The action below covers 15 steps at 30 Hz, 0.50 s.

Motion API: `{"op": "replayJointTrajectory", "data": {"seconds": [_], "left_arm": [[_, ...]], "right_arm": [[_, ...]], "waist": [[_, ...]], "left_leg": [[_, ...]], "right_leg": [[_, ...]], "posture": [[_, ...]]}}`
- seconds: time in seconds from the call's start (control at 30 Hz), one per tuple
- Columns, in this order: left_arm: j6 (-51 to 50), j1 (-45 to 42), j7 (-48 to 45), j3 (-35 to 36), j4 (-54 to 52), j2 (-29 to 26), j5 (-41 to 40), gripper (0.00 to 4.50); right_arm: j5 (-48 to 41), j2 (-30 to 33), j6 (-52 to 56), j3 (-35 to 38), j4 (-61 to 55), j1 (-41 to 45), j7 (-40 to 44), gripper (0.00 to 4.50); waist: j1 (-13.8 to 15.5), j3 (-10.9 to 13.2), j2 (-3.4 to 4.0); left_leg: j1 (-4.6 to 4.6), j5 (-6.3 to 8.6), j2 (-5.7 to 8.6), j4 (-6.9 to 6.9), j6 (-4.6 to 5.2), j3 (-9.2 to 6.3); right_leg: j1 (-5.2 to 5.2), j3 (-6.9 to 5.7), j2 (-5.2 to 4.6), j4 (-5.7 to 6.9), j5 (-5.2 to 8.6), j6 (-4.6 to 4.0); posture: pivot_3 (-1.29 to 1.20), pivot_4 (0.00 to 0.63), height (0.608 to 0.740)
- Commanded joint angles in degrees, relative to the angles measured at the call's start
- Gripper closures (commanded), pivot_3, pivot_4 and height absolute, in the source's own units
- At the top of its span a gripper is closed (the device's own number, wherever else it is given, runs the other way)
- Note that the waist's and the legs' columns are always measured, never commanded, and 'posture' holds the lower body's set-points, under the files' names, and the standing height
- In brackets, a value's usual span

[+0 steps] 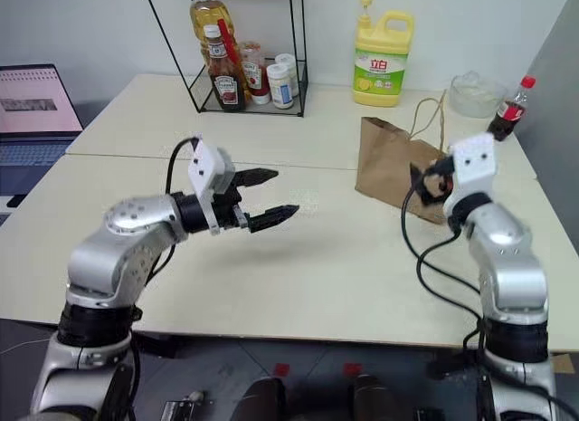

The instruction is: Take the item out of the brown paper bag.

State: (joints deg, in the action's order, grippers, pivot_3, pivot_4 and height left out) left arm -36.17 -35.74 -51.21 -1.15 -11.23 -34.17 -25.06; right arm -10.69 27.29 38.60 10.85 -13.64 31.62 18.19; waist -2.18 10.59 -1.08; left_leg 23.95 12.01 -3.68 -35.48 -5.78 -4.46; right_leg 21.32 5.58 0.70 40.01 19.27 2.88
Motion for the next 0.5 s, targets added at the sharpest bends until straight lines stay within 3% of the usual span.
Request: {"op": "replayJointTrajectory", "data": {"seconds": [0.03,0.27,0.5], "left_arm": [[0.0,-4.2,-4.9,-0.5,2.5,-1.5,-1.8,0.06],[4.2,-10.9,-8.3,-1.2,9.7,-2.0,0.4,0.06],[5.2,-11.0,-8.6,-0.4,10.6,-2.6,0.8,0.06]], "right_arm": [[-1.8,2.1,-0.2,1.4,7.8,6.3,2.6,0.0],[-0.7,3.3,-7.6,0.2,34.0,22.1,5.3,0.0],[0.9,3.3,-17.8,-1.0,62.0,37.2,10.5,0.0]], "waist": [[-0.1,0.0,0.01],[-0.5,0.1,0.1],[-0.9,0.1,0.17]], "left_leg": [[0.01,0.0,0.0,0.0,0.0,0.0],[0.06,0.0,0.01,-0.01,0.01,0.02],[0.11,0.0,0.0,0.06,0.01,0.08]], "right_leg": [[0.0,-0.01,0.0,-0.02,0.0,0.0],[0.06,0.0,-0.01,-0.02,-0.01,-0.01],[0.15,0.03,-0.02,-0.03,-0.01,-0.02]], "posture": [[0.0,0.15,0.74],[0.0,0.15,0.74],[0.0,0.15,0.74]]}}
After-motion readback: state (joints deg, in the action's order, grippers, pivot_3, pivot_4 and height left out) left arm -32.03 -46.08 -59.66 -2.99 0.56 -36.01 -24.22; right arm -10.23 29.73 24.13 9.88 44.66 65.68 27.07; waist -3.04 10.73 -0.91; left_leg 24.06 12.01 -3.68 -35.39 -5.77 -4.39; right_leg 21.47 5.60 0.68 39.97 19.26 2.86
